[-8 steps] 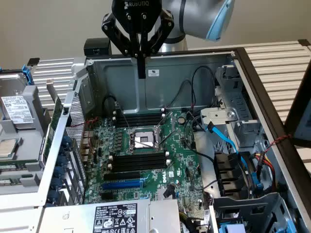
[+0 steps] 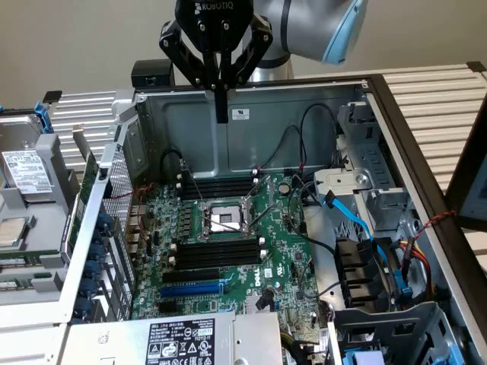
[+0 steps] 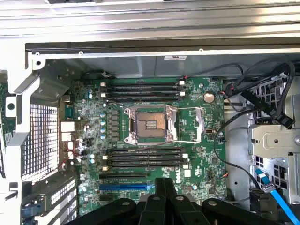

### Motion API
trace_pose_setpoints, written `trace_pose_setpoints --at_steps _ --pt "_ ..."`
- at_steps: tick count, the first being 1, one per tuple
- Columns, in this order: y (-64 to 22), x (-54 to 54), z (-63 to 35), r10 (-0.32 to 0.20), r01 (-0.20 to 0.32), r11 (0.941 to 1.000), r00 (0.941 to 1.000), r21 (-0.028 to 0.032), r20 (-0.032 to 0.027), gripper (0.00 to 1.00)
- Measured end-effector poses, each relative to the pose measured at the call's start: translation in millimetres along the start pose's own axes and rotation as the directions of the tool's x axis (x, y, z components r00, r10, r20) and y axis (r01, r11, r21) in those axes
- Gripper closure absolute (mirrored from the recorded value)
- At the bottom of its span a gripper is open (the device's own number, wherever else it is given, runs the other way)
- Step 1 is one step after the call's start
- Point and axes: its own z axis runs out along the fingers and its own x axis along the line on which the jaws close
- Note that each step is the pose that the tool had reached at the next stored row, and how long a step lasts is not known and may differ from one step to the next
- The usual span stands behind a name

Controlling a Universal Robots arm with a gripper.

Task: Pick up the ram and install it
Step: 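Reach for the ram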

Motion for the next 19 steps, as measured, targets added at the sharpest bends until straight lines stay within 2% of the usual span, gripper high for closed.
trace_pose_setpoints --at_steps 4,7,19 --pt "-0.1 0.3 0.0 0.0 0.0 1.0 1.0 0.0001 0.0001 0.89" --pt "-0.5 6.3 -0.1 0.0 0.0 1.0 1.0 0.0001 -0.0001 0.89" --pt "-4.4 60.0 -0.2 0.0 0.0 1.0 1.0 0.0001 0.0 0.89"
